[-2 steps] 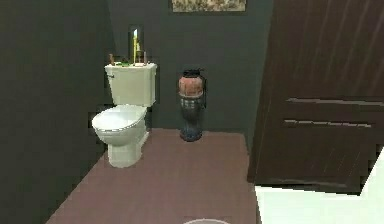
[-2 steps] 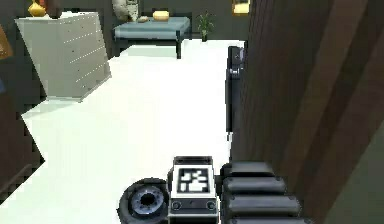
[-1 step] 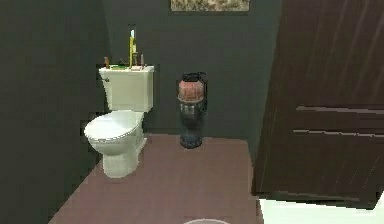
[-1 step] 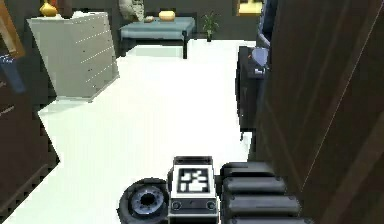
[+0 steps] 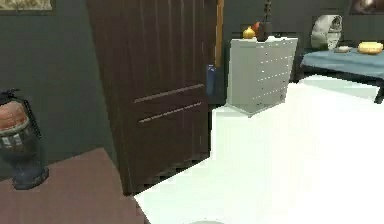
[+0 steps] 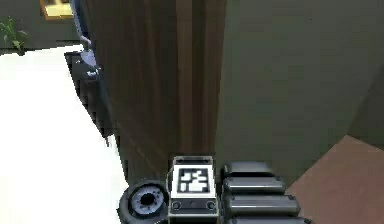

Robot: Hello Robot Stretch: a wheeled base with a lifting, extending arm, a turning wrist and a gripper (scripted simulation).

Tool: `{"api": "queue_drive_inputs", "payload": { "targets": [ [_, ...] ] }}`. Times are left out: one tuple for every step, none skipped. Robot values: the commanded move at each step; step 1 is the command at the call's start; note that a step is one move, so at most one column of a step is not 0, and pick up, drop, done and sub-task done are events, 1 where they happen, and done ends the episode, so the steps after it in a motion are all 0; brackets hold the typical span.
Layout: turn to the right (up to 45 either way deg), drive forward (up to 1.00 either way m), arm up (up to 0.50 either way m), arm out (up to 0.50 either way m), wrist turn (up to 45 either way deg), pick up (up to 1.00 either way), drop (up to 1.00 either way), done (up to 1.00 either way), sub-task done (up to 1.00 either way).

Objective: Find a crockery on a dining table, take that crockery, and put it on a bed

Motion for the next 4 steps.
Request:
{"api": "queue_drive_inputs", "payload": {
  "targets": [
    [45.0,0.00,0.00,0.00,0.0,0.00,0.00,0.00,0.00],
    [6.0,0.00,0.00,0.00,0.0,0.00,0.00,0.00,0.00],
    [0.0,1.00,0.00,0.00,0.0,0.00,0.00,0.00,0.00],
    [0.0,1.00,0.00,0.00,0.0,0.00,0.00,0.00,0.00]
  ]
}}
